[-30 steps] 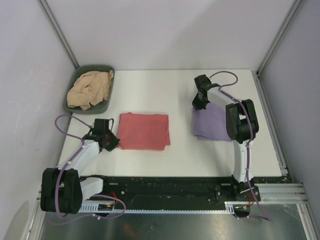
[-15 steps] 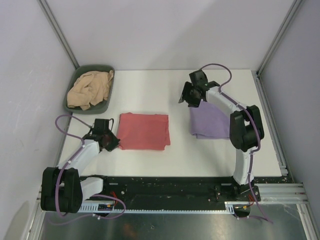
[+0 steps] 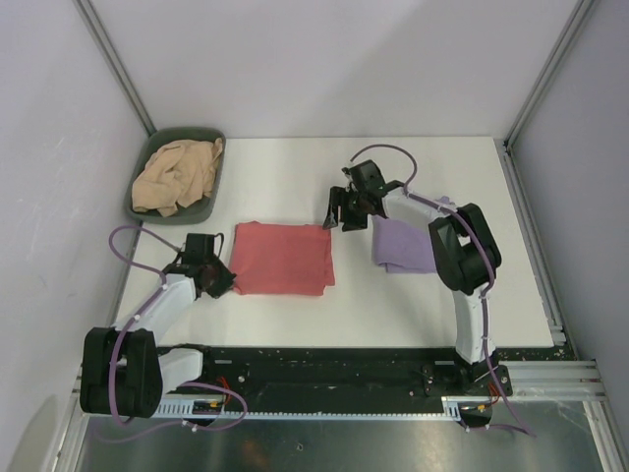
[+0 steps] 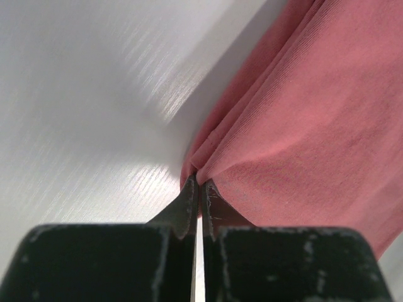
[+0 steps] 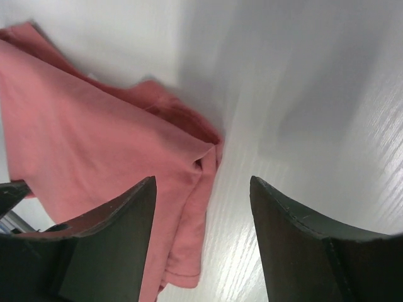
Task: Fold and stack the t-shirts
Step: Put the neatly folded tshirt into the corner of the board with the right arm
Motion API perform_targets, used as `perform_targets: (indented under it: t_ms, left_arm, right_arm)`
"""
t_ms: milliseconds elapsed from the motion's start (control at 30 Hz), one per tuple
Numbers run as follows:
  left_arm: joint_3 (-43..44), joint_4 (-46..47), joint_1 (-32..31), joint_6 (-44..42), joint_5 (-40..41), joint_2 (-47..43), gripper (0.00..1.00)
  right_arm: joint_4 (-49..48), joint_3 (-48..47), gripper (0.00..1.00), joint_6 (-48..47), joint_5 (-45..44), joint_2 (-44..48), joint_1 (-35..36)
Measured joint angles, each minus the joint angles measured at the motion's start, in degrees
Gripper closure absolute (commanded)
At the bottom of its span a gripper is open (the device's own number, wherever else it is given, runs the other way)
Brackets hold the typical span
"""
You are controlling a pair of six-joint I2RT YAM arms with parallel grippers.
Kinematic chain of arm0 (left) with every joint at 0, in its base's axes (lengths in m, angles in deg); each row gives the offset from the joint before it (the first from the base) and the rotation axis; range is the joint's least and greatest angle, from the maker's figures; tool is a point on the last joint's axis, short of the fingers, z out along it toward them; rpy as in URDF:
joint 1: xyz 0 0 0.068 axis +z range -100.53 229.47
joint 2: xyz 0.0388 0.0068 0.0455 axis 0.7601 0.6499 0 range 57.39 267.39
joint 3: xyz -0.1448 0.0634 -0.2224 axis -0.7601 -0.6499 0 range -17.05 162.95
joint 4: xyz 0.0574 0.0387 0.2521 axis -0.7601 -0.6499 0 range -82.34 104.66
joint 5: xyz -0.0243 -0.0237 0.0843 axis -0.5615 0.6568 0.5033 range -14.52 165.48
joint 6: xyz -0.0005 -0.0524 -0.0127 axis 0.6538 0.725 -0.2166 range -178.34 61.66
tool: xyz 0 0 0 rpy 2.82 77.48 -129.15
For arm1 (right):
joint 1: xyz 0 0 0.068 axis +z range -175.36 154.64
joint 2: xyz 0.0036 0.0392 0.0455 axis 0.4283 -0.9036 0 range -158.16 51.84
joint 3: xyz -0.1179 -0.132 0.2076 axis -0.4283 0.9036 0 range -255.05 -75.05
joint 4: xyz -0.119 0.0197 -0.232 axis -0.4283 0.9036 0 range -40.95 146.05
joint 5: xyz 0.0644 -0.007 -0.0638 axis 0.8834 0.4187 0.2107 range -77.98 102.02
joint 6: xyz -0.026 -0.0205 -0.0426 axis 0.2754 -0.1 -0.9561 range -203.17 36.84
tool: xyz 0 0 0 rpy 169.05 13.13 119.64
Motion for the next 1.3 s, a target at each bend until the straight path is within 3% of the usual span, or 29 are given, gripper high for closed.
perform_targets:
  t_ms: [400, 700, 900, 1100, 1300]
  left_arm:
    - [0.00, 0.02, 0.00, -0.09, 0.00, 0.70, 1.00]
    - [0.00, 0.00, 0.00, -0.13, 0.00, 0.81, 1.00]
    - [0.00, -0.04, 0.07, -0.52, -0.07, 0.79, 1.00]
    - [0.02, -0.57, 0.13, -1.14, -1.57, -0.46, 1.00]
    - [1.60, -1.66, 0.20, -2.58, -4.90, -4.09, 1.00]
  right_arm:
    - [-3.30, 0.24, 0.32, -3.78, 1.38, -3.78, 2.03]
    - [-4.13, -0.22, 0.40, -3.23, -1.33, -4.31, 5.95]
    - [-3.91, -1.01, 0.61, -1.38, -5.14, -4.96, 7.91]
    - [-1.40, -1.79, 0.95, 0.22, -9.14, -5.11, 9.64]
    - [2.82, -4.11, 1.00, 1.07, -13.14, -5.11, 10.88]
